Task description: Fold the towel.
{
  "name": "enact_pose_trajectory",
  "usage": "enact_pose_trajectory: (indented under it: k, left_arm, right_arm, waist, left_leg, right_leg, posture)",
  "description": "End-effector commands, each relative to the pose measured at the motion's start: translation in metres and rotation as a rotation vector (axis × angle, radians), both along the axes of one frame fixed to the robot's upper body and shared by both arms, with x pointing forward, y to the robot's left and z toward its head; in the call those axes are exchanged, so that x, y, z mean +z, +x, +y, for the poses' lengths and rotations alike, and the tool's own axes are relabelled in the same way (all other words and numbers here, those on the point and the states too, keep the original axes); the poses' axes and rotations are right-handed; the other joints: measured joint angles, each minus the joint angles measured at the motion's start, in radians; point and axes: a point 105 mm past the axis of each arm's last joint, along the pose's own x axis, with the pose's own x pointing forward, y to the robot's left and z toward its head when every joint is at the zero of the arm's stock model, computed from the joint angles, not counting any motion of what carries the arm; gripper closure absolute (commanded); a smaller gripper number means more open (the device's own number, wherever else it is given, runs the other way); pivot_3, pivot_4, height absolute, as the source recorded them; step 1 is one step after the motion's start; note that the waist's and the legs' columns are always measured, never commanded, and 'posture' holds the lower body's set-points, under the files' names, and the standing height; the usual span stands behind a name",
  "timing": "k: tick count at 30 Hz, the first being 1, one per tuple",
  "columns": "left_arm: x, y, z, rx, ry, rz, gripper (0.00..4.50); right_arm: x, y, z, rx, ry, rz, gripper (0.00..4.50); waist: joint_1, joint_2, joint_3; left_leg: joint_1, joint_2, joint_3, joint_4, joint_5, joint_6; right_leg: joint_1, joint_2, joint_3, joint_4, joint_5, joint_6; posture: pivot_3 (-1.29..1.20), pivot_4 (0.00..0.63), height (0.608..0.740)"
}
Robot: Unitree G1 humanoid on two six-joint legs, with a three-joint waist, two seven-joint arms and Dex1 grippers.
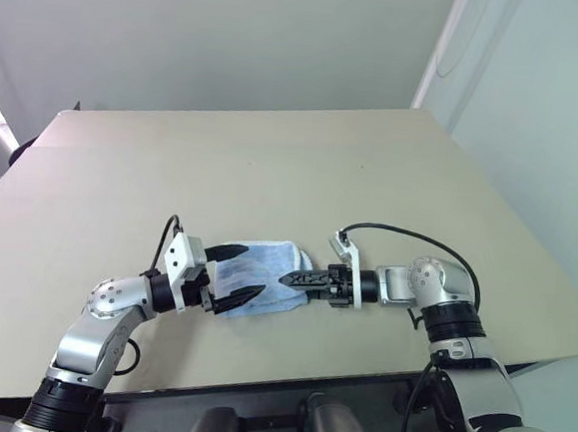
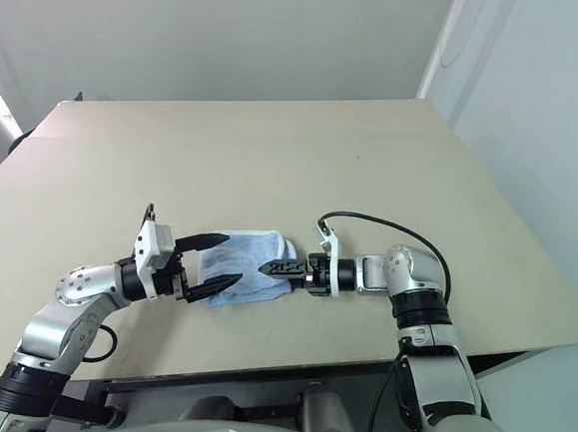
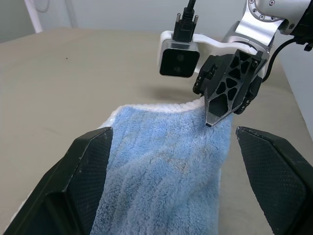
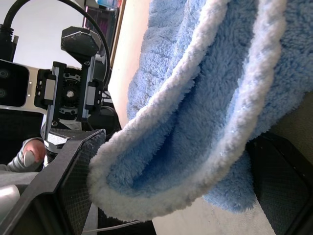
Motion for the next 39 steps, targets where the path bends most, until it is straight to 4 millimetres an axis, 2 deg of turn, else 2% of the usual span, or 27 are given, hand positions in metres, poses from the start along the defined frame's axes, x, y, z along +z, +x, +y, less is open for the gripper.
enact_pose_trajectory:
  k: [1,7,10,14,17,20,23,26,29,34,39]
  left_arm:
    - [0.012,0.002,0.001,-0.001,0.009,-0.057,0.2]
    - [0.011,0.002,0.004,0.004,0.019,-0.055,0.2]
    - [0.012,0.004,0.005,0.012,0.021,-0.059,0.2]
    - [0.019,0.011,0.009,0.038,0.0,-0.074,0.2]
    - [0.036,0.021,0.018,0.089,-0.081,-0.077,0.2]
    - [0.05,0.025,0.024,0.12,-0.169,-0.059,0.2]
    - [0.055,0.026,0.033,0.159,-0.178,-0.064,0.2]
    - [0.054,0.027,0.038,0.187,-0.164,-0.068,0.2]
    - [0.054,0.025,0.041,0.203,-0.163,-0.072,0.2]
    - [0.052,0.024,0.046,0.228,-0.15,-0.075,0.2]
    - [0.049,0.02,0.048,0.23,-0.144,-0.061,0.2]
  right_arm:
    - [0.007,0.005,0.002,-0.008,0.021,-0.017,1.35]
    - [0.019,0.003,-0.004,-0.005,0.075,-0.025,3.51]
    - [0.035,0.004,-0.008,-0.013,0.134,-0.058,4.49]
    - [0.065,0.012,-0.019,-0.066,0.233,-0.145,4.49]
    - [0.089,0.032,-0.033,-0.176,0.269,-0.233,4.49]
    - [0.102,0.047,-0.043,-0.254,0.277,-0.286,4.49]
    - [0.108,0.074,-0.058,-0.395,0.237,-0.341,4.49]
    - [0.102,0.101,-0.073,-0.551,0.186,-0.347,4.49]
    - [0.087,0.11,-0.081,-0.606,0.118,-0.344,4.49]
    - [0.057,0.108,-0.089,-0.611,-0.016,-0.378,4.49]
    - [0.043,0.097,-0.092,-0.577,-0.093,-0.412,4.49]
  waist:
    - [0.0,0.0,0.0]
    - [0.001,0.0,0.0]
    - [0.001,0.0,0.0]
    - [0.003,0.0,0.0]
    - [0.003,0.0,0.0]
    - [-0.001,0.0,0.0]
    - [-0.001,0.0,0.0]
    - [0.0,0.0,0.0]
    - [0.0,0.0,0.0]
    - [0.0,0.0,0.0]
    - [0.0,0.0,0.001]
  left_leg:
    - [0.0,0.0,0.0,0.0,0.0,0.0]
    - [-0.001,0.0,0.0,0.0,0.0,0.0]
    - [-0.001,0.0,0.0,0.0,0.0,0.0]
    - [-0.001,0.0,0.0,0.0,0.0,0.0]
    - [-0.001,0.0,0.0,0.0,0.0,0.0]
    - [-0.001,0.0,0.0,0.0,0.0,0.0]
    - [-0.001,0.0,0.0,-0.001,0.0,0.0]
    - [-0.001,0.0,0.0,-0.002,0.0,0.0]
    - [-0.002,-0.001,0.001,-0.002,0.0,0.0]
    - [-0.003,-0.001,0.001,-0.002,0.0,0.0]
    - [-0.003,-0.001,0.001,-0.002,0.0,0.0]
  right_leg:
    - [0.0,0.0,0.0,0.0,0.0,0.0]
    - [0.0,-0.001,0.0,-0.001,0.0,0.0]
    - [0.0,-0.001,0.0,-0.001,0.0,0.0]
    - [0.0,0.0,0.0,-0.001,0.0,0.0]
    - [0.0,-0.001,0.0,-0.001,0.0,0.0]
    - [0.0,-0.001,0.0,-0.002,0.0,0.0]
    - [0.0,0.0,0.0,-0.002,0.0,0.0]
    - [-0.001,0.0,0.0,-0.002,0.0,0.0]
    - [-0.001,0.0,0.001,-0.003,0.0,0.0]
    - [-0.002,-0.001,0.002,-0.004,0.0,0.0]
    - [-0.002,-0.001,0.003,-0.003,0.0,0.0]
  posture:
    - [0.0,0.0,0.74]
    - [0.0,0.0,0.74]
    - [0.0,0.0,0.74]
    - [0.0,0.0,0.74]
    - [0.0,0.0,0.74]
    - [0.0,0.0,0.74]
    - [0.0,0.0,0.74]
    - [0.0,0.0,0.74]
    - [0.0,0.0,0.74]
    - [0.0,0.0,0.74]
    - [0.0,0.0,0.74]
